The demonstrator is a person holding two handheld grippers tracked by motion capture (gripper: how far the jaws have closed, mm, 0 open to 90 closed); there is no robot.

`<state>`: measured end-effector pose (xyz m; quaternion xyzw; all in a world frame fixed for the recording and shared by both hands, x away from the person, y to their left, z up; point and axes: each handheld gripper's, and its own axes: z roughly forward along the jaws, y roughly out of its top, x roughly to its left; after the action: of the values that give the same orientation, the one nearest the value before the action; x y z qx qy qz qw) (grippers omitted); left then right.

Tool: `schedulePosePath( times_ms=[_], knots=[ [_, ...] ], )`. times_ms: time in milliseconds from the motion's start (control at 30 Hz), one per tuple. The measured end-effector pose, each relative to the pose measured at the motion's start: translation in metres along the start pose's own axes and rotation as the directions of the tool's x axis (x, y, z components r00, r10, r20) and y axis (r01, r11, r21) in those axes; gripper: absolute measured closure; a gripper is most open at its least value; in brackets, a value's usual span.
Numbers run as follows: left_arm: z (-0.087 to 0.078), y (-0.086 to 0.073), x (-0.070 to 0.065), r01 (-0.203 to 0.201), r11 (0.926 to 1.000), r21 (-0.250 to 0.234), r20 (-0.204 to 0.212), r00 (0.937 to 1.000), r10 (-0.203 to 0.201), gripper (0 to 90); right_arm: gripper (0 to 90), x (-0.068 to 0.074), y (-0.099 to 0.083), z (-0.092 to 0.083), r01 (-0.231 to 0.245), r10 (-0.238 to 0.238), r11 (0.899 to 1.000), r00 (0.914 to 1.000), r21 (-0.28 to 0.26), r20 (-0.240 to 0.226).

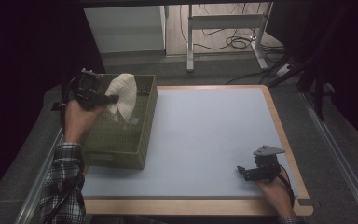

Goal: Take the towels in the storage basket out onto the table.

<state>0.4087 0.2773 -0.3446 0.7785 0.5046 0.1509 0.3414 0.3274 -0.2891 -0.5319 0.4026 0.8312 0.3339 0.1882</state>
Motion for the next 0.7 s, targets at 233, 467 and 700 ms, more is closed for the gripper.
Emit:
schedulePosePath(
  times_ms=[233, 467, 700],
  knots=[
    [-0.013, 0.012, -0.014, -0.026, 0.9988, -0.04, 0.013, 0.9996, 0.027, 74.2, 2.7, 0.0, 0.0, 0.0, 0.0, 0.0, 1.0, 1.0, -0.001, 0.0],
    [-0.016, 0.025, -0.028, -0.043, 0.9967, -0.068, 0.048, 0.9978, 0.047, 74.2, 2.7, 0.0, 0.0, 0.0, 0.001, -0.001, 1.0, 1.0, -0.001, 0.0],
    [-0.009, 0.038, -0.046, -0.07, 0.9941, -0.083, 0.082, 0.9936, 0.077, 74.2, 2.7, 0.0, 0.0, 0.0, -0.001, 0.001, 1.0, 1.0, 0.0, -0.001]
  ],
)
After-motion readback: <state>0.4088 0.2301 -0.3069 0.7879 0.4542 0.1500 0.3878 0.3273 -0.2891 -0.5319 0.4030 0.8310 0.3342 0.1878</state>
